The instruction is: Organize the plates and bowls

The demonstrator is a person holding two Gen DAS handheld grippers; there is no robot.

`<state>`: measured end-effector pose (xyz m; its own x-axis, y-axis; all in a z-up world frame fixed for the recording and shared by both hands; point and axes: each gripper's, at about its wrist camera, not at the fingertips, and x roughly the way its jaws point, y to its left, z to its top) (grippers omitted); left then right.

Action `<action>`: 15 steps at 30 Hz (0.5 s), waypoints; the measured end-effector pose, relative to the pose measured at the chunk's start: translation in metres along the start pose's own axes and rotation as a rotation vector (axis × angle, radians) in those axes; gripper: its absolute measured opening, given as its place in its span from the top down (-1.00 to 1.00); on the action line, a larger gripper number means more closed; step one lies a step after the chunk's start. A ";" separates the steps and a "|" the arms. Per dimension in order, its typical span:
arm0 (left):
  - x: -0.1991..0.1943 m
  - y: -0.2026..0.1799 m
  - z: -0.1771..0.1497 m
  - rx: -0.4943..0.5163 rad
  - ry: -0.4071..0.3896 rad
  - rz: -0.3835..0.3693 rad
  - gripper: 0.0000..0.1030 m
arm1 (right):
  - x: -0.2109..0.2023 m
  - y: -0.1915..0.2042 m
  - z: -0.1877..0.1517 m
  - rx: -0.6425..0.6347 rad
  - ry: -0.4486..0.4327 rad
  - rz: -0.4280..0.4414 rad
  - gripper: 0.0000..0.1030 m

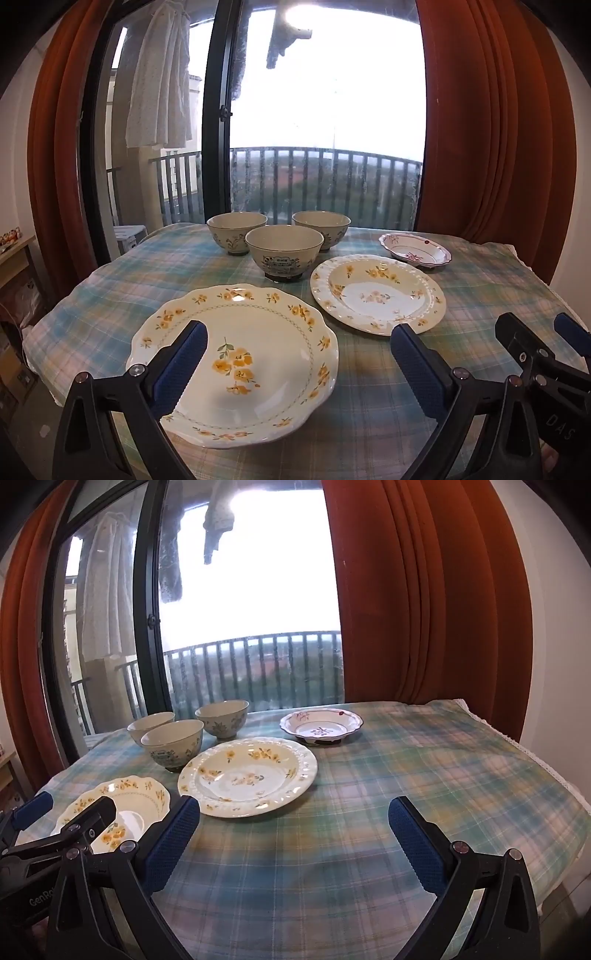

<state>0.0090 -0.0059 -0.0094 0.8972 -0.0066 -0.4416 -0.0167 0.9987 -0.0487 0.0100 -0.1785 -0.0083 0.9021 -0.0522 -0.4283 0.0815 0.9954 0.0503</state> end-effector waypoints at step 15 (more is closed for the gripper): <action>-0.001 0.002 0.000 0.004 -0.001 0.011 -0.94 | -0.001 0.000 0.001 0.000 0.003 -0.019 -1.00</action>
<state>0.0081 -0.0041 -0.0087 0.8975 0.0041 -0.4410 -0.0245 0.9989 -0.0407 0.0100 -0.1782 -0.0069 0.8990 -0.0703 -0.4323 0.0981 0.9943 0.0422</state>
